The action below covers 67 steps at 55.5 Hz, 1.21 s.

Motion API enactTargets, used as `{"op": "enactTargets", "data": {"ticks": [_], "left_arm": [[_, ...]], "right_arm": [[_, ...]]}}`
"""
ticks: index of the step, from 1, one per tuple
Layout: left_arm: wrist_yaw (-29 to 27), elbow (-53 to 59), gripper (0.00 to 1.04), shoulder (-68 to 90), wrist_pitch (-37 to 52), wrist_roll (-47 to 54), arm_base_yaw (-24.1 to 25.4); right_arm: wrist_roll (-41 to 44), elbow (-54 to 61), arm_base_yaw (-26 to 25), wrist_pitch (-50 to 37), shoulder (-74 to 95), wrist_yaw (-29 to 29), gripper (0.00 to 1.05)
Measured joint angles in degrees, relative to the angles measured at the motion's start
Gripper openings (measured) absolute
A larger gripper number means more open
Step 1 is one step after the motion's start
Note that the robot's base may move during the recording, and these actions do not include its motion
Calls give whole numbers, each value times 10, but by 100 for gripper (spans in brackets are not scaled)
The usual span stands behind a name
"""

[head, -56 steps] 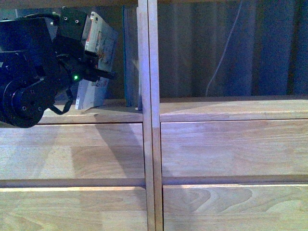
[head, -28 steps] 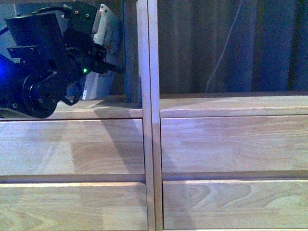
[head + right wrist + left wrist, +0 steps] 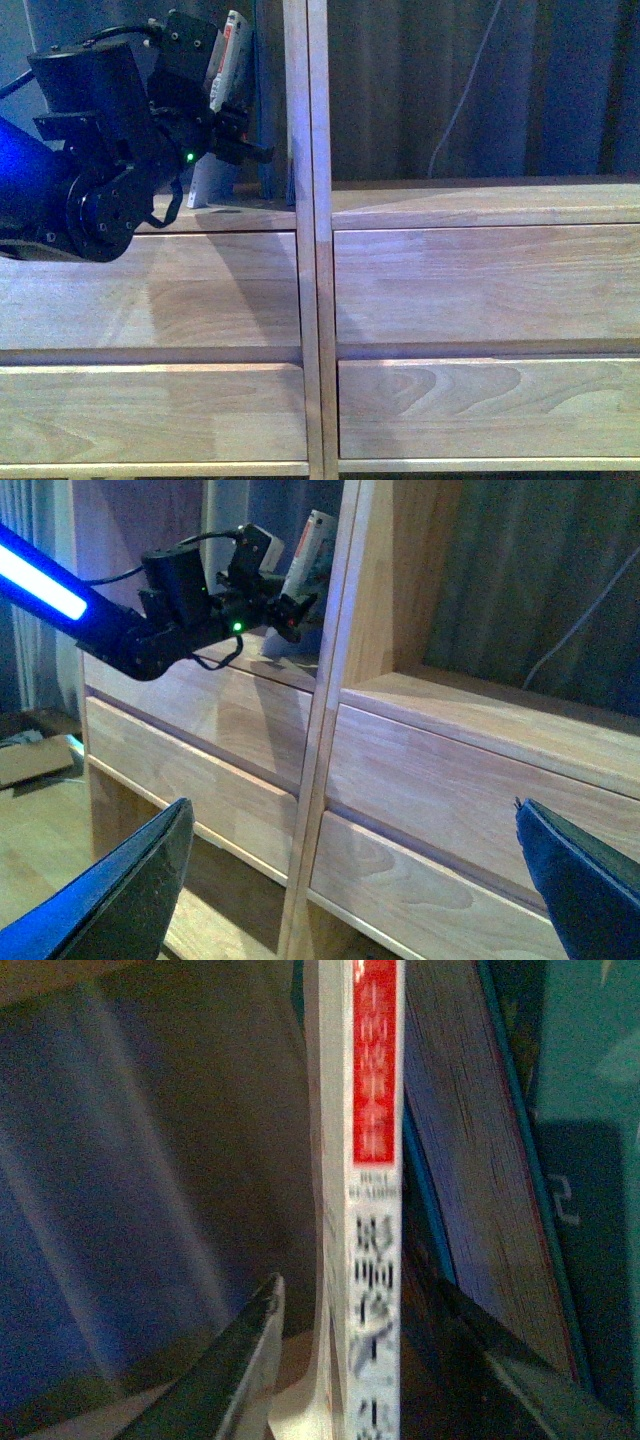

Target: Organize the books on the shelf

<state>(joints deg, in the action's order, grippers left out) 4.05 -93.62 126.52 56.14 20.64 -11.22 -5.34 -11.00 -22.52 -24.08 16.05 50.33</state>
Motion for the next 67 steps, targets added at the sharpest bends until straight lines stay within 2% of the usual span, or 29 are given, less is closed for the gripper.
{"op": "enactTargets", "data": {"ticks": [12, 19, 25, 36, 48, 53, 67], "left_arm": [[-16, 98, 99, -74, 45, -42, 15], [-36, 176, 97, -155, 49, -90, 34], [-28, 265, 97, -245, 45, -134, 55], [28, 426, 97, -396, -5, -210, 96], [106, 608, 97, -591, -100, -289, 128], [125, 661, 97, -655, -130, -305, 136], [163, 782, 97, -806, -210, -334, 147]], "right_arm": [[-2, 1, 3, -5, 0, 0, 98], [-3, 6, 0, -8, -2, -2, 98], [-9, 13, -6, -3, -5, -11, 98], [-5, 16, 10, 38, -22, -41, 98], [9, 21, 30, 55, -32, -76, 98], [28, 22, 54, 54, -38, -110, 98], [99, 35, 185, 48, -58, -248, 98]]}}
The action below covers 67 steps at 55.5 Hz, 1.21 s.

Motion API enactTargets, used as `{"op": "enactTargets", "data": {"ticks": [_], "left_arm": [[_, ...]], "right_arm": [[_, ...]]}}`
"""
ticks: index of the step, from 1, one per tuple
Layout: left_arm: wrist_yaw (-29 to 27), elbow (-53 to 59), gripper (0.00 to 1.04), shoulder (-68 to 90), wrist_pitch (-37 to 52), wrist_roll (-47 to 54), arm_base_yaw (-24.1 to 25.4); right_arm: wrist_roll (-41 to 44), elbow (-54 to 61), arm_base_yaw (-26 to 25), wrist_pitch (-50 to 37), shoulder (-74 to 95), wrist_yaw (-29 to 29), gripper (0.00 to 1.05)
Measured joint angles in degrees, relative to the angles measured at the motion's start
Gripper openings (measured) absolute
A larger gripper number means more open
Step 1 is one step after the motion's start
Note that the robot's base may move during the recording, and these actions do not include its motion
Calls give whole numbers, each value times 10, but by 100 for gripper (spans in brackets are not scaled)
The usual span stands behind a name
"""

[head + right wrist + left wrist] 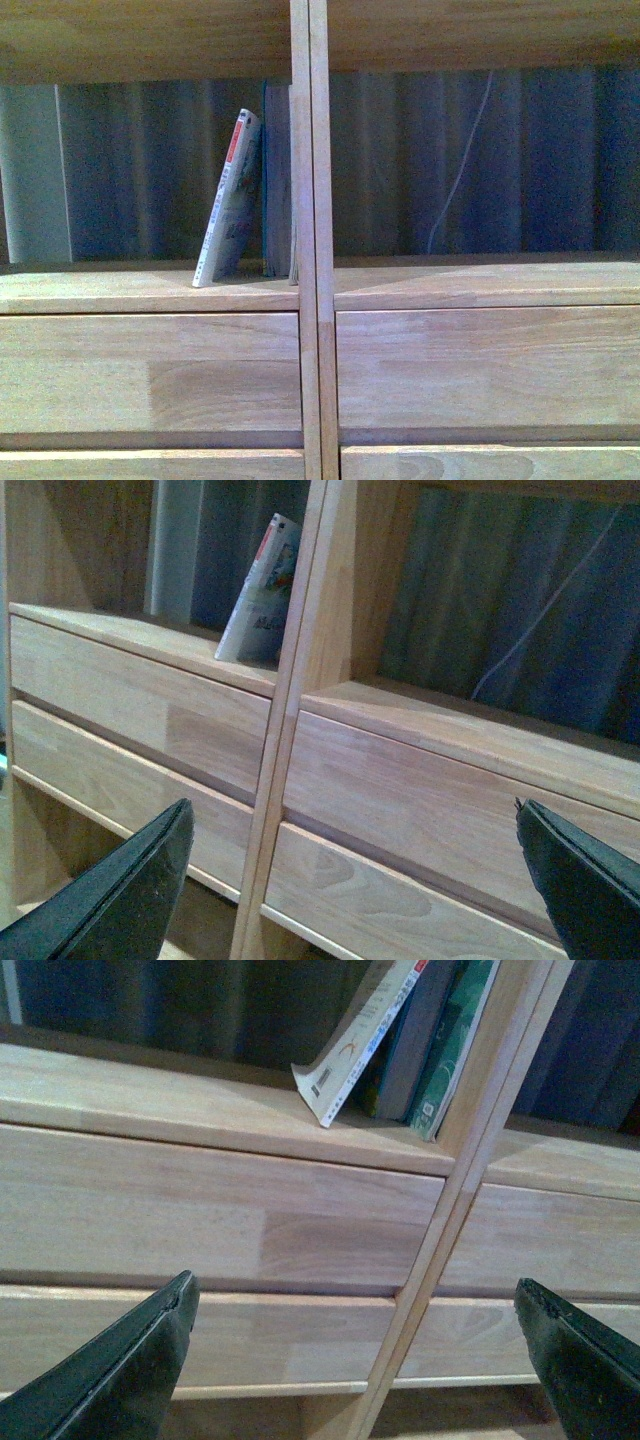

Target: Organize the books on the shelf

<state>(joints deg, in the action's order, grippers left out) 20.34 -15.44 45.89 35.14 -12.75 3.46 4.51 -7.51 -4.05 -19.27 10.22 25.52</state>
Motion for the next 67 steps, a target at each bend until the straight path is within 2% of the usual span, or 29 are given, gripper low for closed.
{"op": "enactTargets", "data": {"ticks": [3, 7, 10, 12, 15, 16, 17, 18, 21, 33, 35, 37, 40, 44, 49, 67], "left_arm": [[3, 31, 97, -59, -41, -7, -5], [-151, 72, 81, -184, -172, 54, -31], [-193, 92, 73, -238, -214, 79, -31], [-204, 100, 66, -264, -224, 92, -31], [-204, 103, 57, -280, -228, 103, -32], [-203, 104, 55, -282, -229, 105, -32], [-204, 105, 51, -286, -229, 108, -33], [-204, 106, 48, -290, -231, 111, -33], [-203, 110, 39, -299, -234, 115, -33], [-204, 125, 2, -329, -251, 120, -33], [-204, 126, 3, -334, -254, 122, -33], [-204, 128, 3, -340, -258, 122, -33], [-203, 129, 3, -346, -261, 122, -33], [-204, 141, 3, -374, -273, 122, -34], [-205, 147, 3, -439, -345, 122, -34], [-204, 147, 3, -455, -349, 123, -34]], "right_arm": [[1, 5, 33, -3, -4, -39, 98], [14, 17, 87, -10, -7, -96, 98], [17, 26, 120, -19, -9, -127, 98], [25, 30, 137, -18, -9, -149, 98], [8, 12, 190, 60, -8, -267, 90], [5, 8, 198, 78, -9, -278, 88], [-5, 1, 207, 108, -9, -322, 85], [-10, -1, 209, 135, -10, -353, 82], [-22, 0, 202, 179, -16, -397, 74], [-37, 15, 145, 193, -45, -351, 37], [-37, 18, 138, 193, -48, -346, 32], [-38, 24, 110, 196, -54, -302, 23], [-38, 30, 71, 197, -58, -268, 15], [-39, 34, 47, 197, -64, -262, 3], [-40, 38, 44, 197, -69, -256, 3], [-40, 67, 42, 194, -97, -255, 3]]}}
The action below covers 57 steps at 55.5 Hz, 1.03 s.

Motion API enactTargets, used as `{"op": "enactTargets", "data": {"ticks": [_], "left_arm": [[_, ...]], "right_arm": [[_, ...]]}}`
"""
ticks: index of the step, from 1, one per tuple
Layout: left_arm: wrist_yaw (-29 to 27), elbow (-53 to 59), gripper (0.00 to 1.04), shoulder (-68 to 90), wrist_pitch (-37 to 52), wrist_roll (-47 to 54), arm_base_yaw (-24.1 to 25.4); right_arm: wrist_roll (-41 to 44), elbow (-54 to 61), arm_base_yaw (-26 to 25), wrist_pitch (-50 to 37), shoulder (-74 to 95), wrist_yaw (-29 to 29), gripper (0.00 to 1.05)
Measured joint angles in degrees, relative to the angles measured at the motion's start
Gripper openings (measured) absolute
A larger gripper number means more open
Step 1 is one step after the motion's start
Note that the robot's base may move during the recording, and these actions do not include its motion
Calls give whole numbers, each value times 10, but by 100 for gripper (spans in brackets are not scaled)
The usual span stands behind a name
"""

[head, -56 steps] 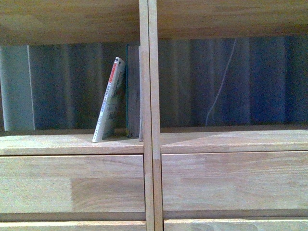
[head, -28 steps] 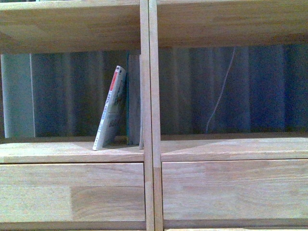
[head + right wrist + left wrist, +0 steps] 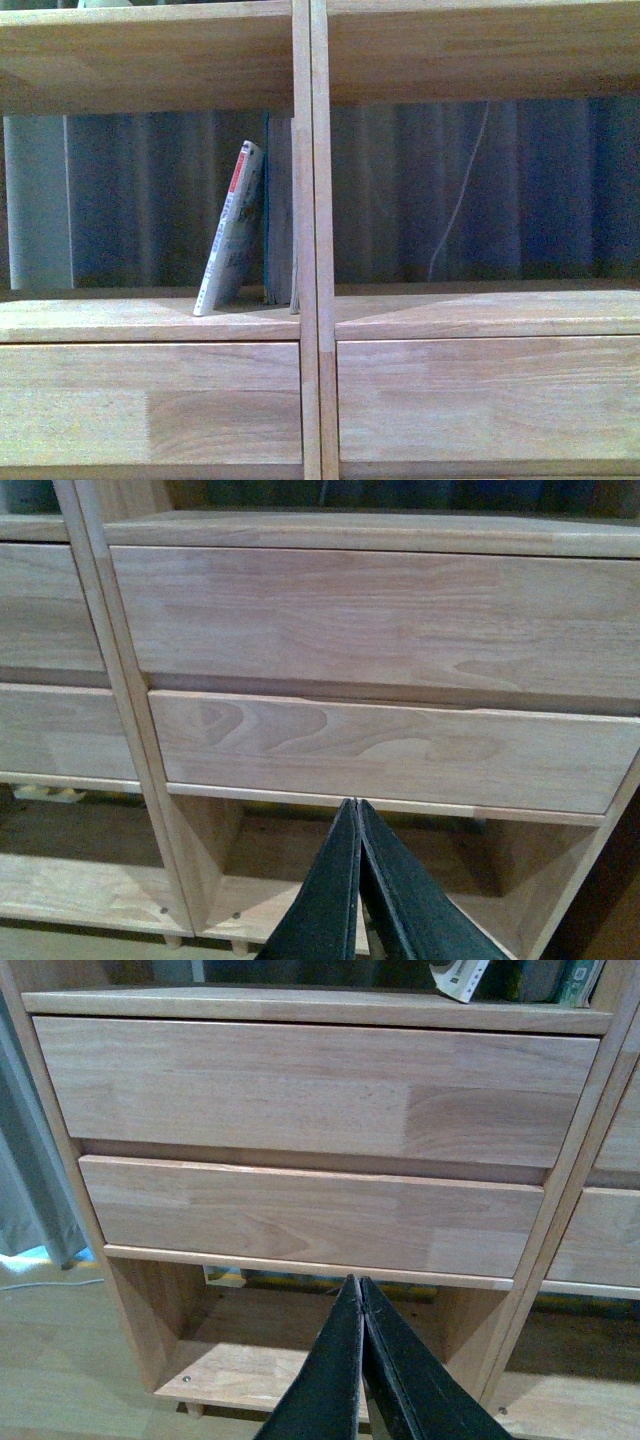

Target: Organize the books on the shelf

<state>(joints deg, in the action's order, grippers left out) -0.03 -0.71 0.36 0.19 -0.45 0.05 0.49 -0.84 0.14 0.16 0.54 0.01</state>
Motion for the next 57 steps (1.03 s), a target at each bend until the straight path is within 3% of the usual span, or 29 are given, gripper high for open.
{"op": "enactTargets", "data": {"ticks": [21, 25, 49, 52, 57], "left_arm": [[0, 0, 3, 0, 0, 0, 0], [0, 0, 16, 0, 0, 0, 0], [0, 0, 92, 0, 0, 0, 0], [0, 0, 99, 0, 0, 1, 0], [0, 0, 97, 0, 0, 1, 0]], "right_arm": [[0, 0, 0, 0, -1, 0, 3], [0, 0, 0, 0, -1, 0, 3], [0, 0, 0, 0, -1, 0, 76], [0, 0, 0, 0, -1, 0, 86], [-1, 0, 0, 0, -1, 0, 99]]}}
